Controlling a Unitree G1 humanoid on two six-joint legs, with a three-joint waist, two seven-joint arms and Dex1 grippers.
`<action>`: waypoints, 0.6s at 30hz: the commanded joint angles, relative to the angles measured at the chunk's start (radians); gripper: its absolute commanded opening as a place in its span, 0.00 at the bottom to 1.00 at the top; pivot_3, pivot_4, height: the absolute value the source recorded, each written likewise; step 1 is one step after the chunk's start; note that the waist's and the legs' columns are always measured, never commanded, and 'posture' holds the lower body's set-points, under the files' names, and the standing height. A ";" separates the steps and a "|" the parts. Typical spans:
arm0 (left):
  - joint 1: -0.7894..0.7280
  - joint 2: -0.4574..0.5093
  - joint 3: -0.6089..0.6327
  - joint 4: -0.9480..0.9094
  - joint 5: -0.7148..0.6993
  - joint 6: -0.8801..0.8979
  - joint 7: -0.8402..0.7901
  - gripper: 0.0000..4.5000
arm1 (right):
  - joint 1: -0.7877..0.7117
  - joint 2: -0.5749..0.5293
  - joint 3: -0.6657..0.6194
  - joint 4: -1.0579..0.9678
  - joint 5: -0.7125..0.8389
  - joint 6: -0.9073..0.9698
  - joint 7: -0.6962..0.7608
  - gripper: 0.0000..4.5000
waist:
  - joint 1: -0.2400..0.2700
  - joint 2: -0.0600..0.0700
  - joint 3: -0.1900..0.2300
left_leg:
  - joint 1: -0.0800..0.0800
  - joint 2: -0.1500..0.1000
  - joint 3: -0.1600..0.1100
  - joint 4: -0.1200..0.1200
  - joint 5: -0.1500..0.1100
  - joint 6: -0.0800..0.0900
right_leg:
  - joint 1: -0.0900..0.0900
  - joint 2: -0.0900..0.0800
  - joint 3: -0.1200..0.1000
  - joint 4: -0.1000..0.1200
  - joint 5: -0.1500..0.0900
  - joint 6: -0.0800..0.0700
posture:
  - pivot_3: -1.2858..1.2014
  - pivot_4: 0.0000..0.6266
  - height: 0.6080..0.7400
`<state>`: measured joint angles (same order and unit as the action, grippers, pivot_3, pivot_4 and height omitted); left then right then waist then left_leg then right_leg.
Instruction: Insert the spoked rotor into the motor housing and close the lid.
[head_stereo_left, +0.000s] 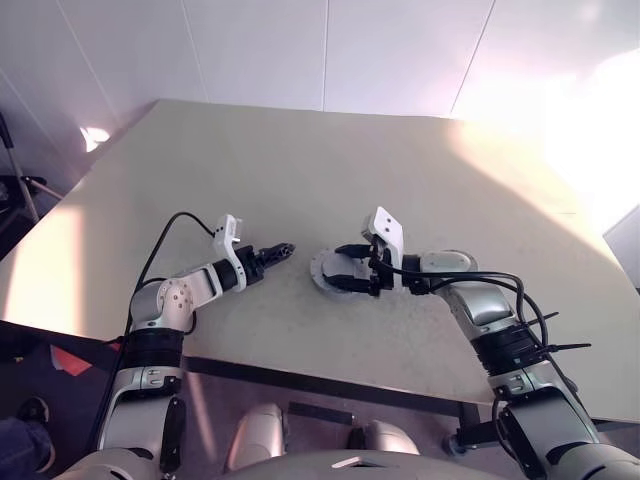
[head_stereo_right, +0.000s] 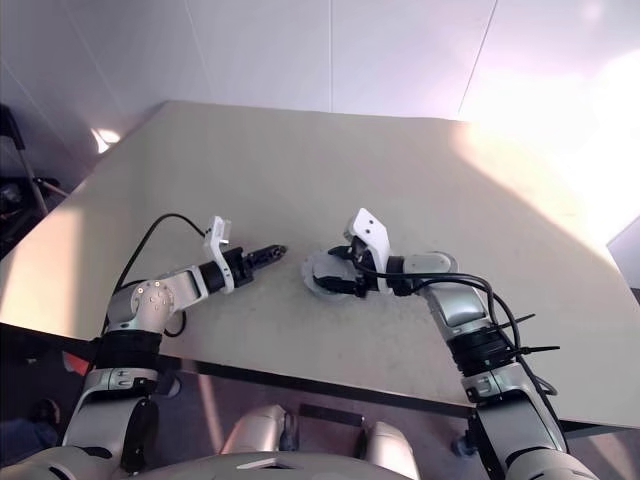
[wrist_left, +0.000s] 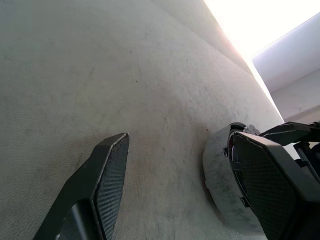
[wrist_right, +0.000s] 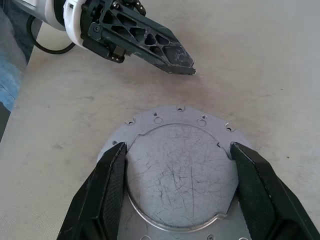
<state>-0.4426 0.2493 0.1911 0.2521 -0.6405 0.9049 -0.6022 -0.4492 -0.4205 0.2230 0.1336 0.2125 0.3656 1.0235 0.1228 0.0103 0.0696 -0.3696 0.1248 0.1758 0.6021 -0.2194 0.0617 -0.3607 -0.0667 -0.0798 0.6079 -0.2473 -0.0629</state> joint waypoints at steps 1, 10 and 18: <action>-0.011 0.008 0.004 -0.027 -0.005 -0.014 -0.008 0.78 | -0.031 0.008 -0.034 -0.026 0.006 -0.047 -0.025 0.70 | 0.000 0.000 0.000 | 0.000 0.000 0.000 0.000 0.000 0.000 | 0.000 0.000 0.000 0.000 0.000 0.000 | 0.52 0.00 1.00; -0.011 0.011 0.005 -0.025 -0.004 -0.015 -0.008 0.78 | -0.041 0.010 -0.027 -0.002 -0.001 -0.063 -0.031 0.70 | -0.001 0.000 0.000 | 0.000 0.000 0.000 0.001 0.000 0.000 | 0.000 0.000 0.000 0.001 0.000 0.000 | 0.52 0.00 1.00; -0.012 0.013 0.003 -0.024 -0.003 -0.016 -0.010 0.78 | -0.032 0.010 -0.021 0.033 -0.032 -0.073 -0.042 0.70 | -0.001 0.000 0.000 | 0.000 0.000 0.000 0.001 0.000 0.000 | 0.000 0.000 0.000 0.001 0.000 0.000 | 0.52 0.00 1.00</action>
<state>-0.4426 0.2537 0.1911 0.2534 -0.6396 0.9032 -0.6025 -0.4607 -0.4157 0.2195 0.1756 0.1774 0.3162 0.9938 0.1215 0.0103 0.0696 -0.3700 0.1249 0.1758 0.6030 -0.2192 0.0615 -0.3610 -0.0668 -0.0798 0.6086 -0.2472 -0.0630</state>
